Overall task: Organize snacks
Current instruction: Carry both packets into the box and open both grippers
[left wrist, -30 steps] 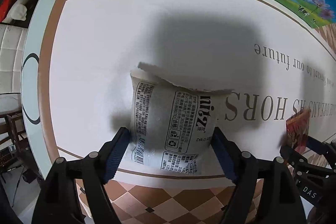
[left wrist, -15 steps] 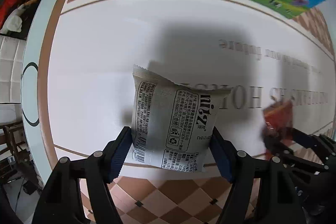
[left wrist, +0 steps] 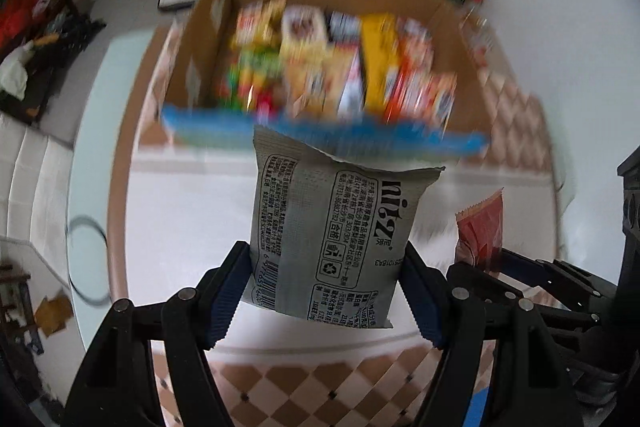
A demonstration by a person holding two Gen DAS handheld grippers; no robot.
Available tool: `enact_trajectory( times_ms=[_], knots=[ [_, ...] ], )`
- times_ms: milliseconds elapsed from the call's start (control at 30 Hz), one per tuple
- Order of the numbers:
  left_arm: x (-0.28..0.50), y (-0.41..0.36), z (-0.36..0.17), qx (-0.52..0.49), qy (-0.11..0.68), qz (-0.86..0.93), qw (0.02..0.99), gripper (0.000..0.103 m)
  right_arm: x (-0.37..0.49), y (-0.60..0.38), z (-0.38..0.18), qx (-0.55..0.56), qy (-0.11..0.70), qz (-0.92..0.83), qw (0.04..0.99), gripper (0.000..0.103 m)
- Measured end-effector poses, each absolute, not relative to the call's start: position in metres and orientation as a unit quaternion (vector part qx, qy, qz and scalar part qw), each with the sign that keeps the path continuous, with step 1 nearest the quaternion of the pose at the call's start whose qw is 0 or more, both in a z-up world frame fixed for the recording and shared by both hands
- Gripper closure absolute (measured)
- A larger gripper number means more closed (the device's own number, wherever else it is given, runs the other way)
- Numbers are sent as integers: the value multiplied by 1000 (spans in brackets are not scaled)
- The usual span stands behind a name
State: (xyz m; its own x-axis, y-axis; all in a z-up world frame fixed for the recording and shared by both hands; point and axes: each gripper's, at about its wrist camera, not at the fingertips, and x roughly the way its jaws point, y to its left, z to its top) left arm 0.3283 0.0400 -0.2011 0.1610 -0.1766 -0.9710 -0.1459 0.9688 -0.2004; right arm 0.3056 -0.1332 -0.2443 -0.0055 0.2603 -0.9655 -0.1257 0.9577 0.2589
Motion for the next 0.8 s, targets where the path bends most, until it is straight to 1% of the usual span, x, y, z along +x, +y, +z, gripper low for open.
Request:
enact_trajectory(
  times_ms=[67,133,267,500,667,800],
  knots=[
    [357,40,-186,-120,638,-12,761,32,335,-135,-220,57,682,147,714,45],
    [386,42,-184,-124,633,-14,764,32,363,-129,-201,59,668,155,726,45],
    [447,63,-183,-123,639,-13,759,32,420,-114,-187,52,654,154,739,45],
    [538,87,-242,-157,702,-20,695,32,520,-100,-239,60,685,130,715,44],
    [578,89,-285,-183,740,-33,646,32,557,-96,-282,62,704,109,699,44],
    [597,84,-307,-170,748,-45,640,32,577,-95,-308,60,716,98,689,44]
  ],
)
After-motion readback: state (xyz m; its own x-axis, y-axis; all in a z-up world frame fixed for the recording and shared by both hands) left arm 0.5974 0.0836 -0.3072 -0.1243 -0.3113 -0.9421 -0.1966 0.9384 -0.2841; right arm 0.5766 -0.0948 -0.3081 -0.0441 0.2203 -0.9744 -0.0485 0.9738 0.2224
